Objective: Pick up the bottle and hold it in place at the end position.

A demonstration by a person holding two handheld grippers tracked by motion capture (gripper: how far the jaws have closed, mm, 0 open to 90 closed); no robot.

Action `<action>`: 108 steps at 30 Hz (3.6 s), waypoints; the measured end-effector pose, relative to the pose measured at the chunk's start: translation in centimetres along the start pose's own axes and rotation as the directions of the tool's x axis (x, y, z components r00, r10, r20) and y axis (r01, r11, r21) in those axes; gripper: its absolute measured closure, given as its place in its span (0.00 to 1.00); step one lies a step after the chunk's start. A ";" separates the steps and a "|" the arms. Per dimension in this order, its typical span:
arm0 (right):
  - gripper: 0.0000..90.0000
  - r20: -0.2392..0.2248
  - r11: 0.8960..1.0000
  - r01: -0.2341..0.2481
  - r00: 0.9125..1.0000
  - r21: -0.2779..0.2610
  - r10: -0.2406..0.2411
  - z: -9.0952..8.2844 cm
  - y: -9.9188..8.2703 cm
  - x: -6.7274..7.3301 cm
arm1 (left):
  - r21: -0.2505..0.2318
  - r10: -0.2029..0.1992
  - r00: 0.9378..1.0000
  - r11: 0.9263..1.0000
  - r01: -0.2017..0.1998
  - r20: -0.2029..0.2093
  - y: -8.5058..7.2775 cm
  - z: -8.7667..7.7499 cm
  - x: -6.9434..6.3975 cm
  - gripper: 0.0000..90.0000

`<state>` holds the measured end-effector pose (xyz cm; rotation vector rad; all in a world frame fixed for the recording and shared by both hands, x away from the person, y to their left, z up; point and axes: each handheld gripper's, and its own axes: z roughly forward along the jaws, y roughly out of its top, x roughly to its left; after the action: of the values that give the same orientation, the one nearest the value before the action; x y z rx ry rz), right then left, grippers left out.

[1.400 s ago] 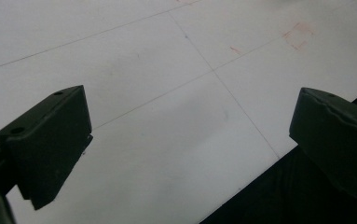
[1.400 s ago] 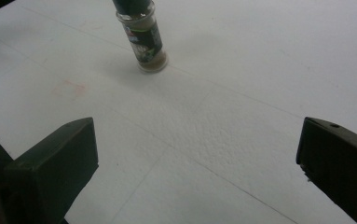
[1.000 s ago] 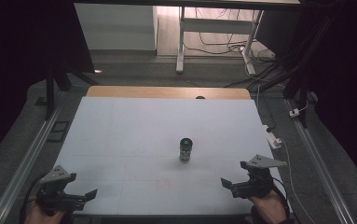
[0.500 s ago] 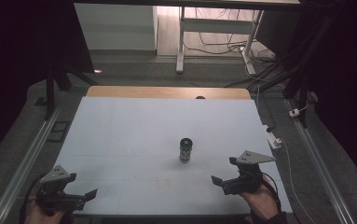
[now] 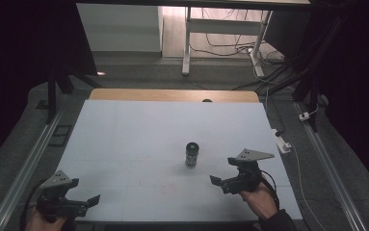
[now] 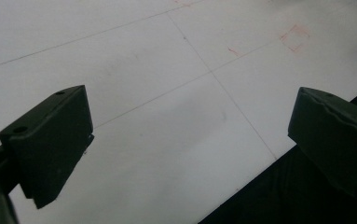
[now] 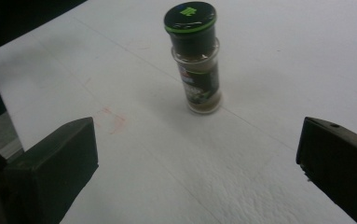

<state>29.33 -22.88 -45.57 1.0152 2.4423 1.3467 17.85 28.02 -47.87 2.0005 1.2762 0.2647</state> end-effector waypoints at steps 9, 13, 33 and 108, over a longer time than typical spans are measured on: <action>0.00 -0.012 0.999 0.026 1.000 0.024 -0.026 1.8 0.7 0.1 | 0.000 0.000 1.000 1.000 0.000 0.001 0.0 0.0 0.0 0.01; 0.00 -0.024 0.999 0.025 0.999 0.036 -0.024 2.7 1.1 0.1 | -0.001 -0.002 1.000 1.000 0.002 0.001 0.0 0.0 0.0 0.01; 0.00 -0.005 0.990 0.059 0.998 0.126 -0.059 8.1 1.6 -1.0 | -0.001 -0.007 1.000 1.000 0.007 0.014 0.0 0.0 0.1 0.01; 0.59 -0.042 0.969 0.224 0.975 0.103 -0.220 15.2 8.1 0.0 | -0.001 -0.014 0.999 1.000 0.014 0.033 0.0 0.0 0.3 0.01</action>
<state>40.07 -9.61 -47.88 0.7194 2.5832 1.1783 18.02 28.30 -47.97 1.9866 1.2685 0.2255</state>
